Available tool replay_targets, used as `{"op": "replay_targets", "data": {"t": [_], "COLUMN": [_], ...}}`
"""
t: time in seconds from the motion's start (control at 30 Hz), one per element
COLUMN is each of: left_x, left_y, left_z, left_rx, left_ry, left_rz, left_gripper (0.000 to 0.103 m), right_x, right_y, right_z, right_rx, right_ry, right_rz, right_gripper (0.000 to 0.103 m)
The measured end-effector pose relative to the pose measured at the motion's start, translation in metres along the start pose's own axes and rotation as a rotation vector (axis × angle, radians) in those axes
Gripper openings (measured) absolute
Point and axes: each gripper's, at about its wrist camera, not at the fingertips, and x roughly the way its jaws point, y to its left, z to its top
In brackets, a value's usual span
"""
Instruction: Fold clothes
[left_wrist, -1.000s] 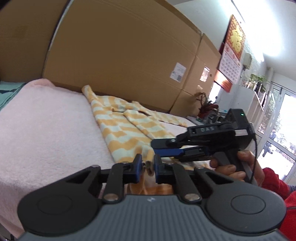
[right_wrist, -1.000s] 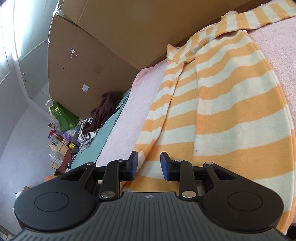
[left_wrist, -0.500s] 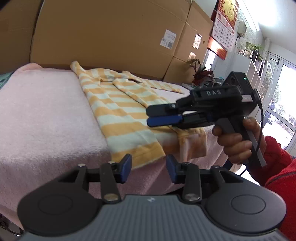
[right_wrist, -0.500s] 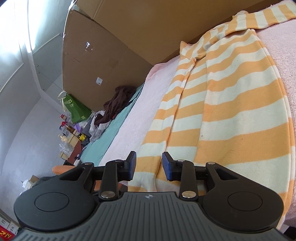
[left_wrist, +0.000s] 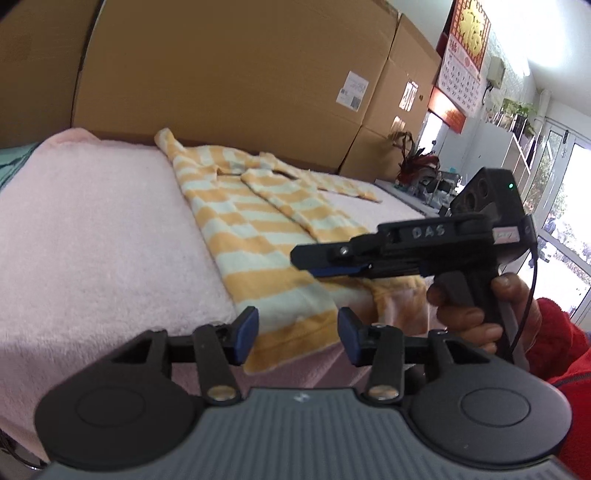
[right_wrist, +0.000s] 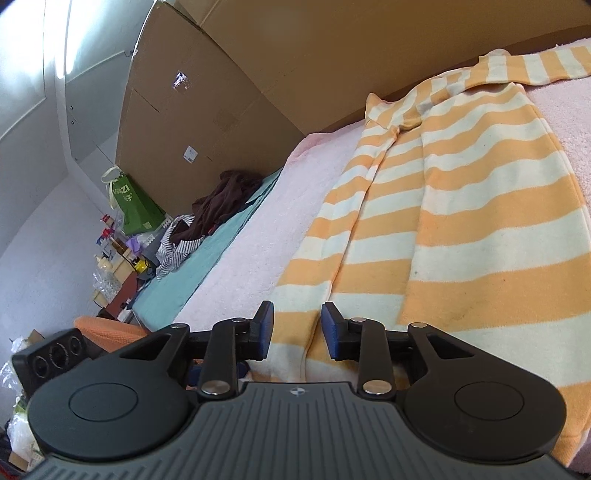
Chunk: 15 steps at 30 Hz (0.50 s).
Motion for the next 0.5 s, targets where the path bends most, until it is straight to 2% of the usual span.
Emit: {"op": "replay_targets", "data": {"t": [0.03, 0.1, 0.17, 0.3, 0.43, 0.5], "left_x": [0.0, 0.007, 0.013, 0.006, 0.008, 0.012], "left_y": [0.001, 0.004, 0.007, 0.006, 0.004, 0.005], "left_z": [0.002, 0.003, 0.002, 0.005, 0.009, 0.01], "left_rx": [-0.005, -0.009, -0.014, -0.013, 0.021, 0.031], "left_ry": [-0.012, -0.004, 0.011, -0.006, -0.002, 0.013], "left_rz": [-0.014, -0.009, -0.002, -0.036, -0.018, -0.014], "left_gripper": [0.054, 0.057, 0.055, 0.055, 0.057, 0.059], "right_x": [0.002, 0.006, 0.004, -0.018, -0.019, -0.017], "right_y": [0.0, 0.001, -0.002, 0.002, -0.002, -0.004], "right_z": [0.001, 0.002, 0.0, 0.001, -0.001, -0.005], "right_rx": [0.002, 0.005, 0.023, -0.026, -0.027, -0.021], "right_ry": [0.004, 0.011, 0.008, -0.049, 0.005, 0.031], "right_rz": [-0.003, -0.008, 0.003, 0.018, 0.006, 0.009], "right_gripper": [0.03, 0.004, 0.003, 0.003, 0.004, 0.009]}}
